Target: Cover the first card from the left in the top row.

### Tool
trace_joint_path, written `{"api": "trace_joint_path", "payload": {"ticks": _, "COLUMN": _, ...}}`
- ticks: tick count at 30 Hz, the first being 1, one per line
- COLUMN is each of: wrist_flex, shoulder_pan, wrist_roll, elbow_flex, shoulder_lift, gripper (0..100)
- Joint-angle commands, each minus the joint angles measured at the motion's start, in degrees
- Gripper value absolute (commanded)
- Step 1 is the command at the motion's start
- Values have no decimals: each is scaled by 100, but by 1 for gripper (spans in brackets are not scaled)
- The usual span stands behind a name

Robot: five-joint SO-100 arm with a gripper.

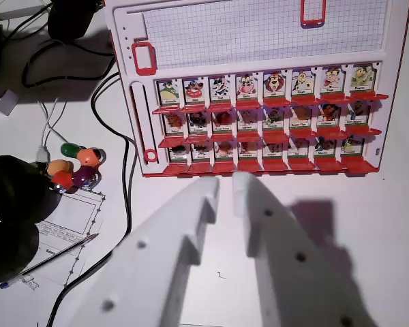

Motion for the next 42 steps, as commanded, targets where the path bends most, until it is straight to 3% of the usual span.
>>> {"api": "trace_joint_path", "payload": {"ticks": 1, "wrist_flex": -158, "shoulder_pan": 0, "wrist_roll": 9, "elbow_flex": -501, "shoulder_lift": 35, "gripper": 2}}
{"api": "trace_joint_path", "payload": {"ticks": 26, "wrist_flex": -44, "shoulder_pan": 0, "wrist_roll": 97, "elbow_flex": -448, "shoulder_lift": 0, "gripper": 2}}
{"api": "trace_joint_path", "payload": {"ticks": 36, "wrist_flex": 237, "shoulder_pan": -633, "wrist_roll": 712, "elbow_flex": -659, "shoulder_lift": -1354, "gripper": 2}}
{"api": "trace_joint_path", "payload": {"ticks": 42, "wrist_flex": 237, "shoulder_pan": -923, "wrist_roll": 1107, "elbow_flex": -1389, "shoulder_lift": -2540, "gripper": 2}}
